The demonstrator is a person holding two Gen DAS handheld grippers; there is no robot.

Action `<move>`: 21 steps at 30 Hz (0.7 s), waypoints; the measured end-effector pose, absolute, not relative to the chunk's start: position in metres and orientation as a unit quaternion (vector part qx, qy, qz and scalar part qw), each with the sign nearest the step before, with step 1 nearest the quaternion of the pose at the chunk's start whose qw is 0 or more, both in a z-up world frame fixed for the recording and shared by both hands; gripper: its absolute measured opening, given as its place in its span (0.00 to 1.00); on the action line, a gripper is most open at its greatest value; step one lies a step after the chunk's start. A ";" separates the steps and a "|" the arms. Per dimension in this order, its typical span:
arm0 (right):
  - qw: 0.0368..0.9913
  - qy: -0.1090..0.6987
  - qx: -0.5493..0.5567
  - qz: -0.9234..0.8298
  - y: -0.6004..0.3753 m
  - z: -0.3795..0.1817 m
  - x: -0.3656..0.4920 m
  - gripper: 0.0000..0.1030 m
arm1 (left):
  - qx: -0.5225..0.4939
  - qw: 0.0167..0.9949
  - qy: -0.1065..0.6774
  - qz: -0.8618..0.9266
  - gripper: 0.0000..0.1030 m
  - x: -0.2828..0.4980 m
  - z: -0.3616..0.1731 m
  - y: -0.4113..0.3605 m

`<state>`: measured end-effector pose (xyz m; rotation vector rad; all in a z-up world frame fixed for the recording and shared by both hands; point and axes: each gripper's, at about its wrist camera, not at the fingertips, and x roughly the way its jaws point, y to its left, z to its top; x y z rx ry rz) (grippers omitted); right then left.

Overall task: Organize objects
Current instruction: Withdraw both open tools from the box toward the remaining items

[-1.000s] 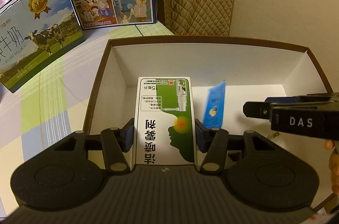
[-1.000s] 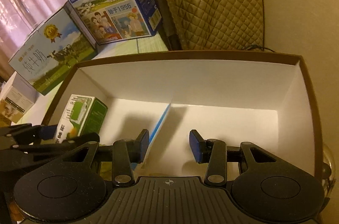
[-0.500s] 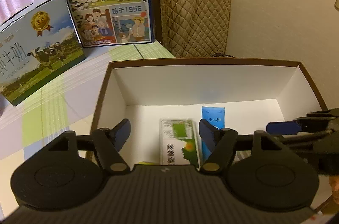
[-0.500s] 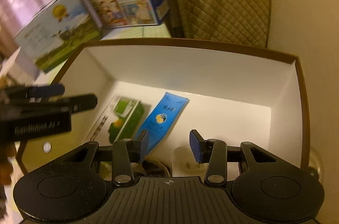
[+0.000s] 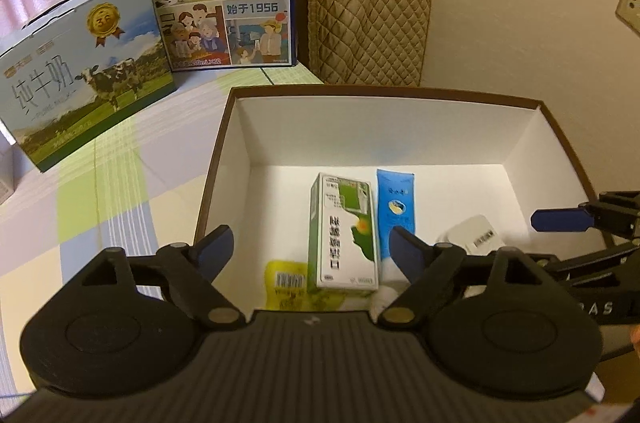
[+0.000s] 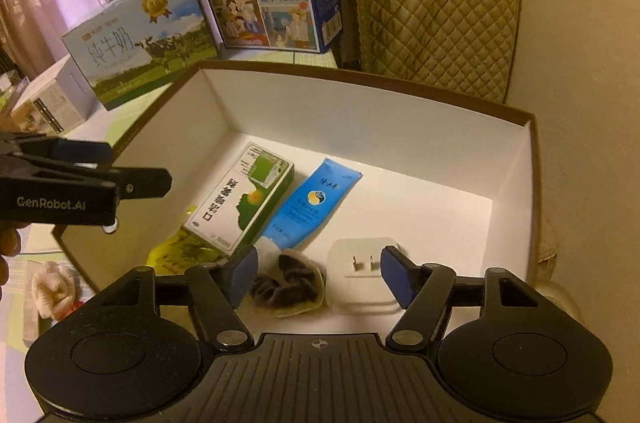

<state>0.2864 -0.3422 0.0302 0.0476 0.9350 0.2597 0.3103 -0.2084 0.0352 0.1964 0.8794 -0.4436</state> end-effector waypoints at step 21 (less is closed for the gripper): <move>0.907 0.397 0.039 0.132 -0.330 0.083 0.207 0.66 | 0.072 0.890 0.394 -0.216 0.82 0.219 0.084 -0.166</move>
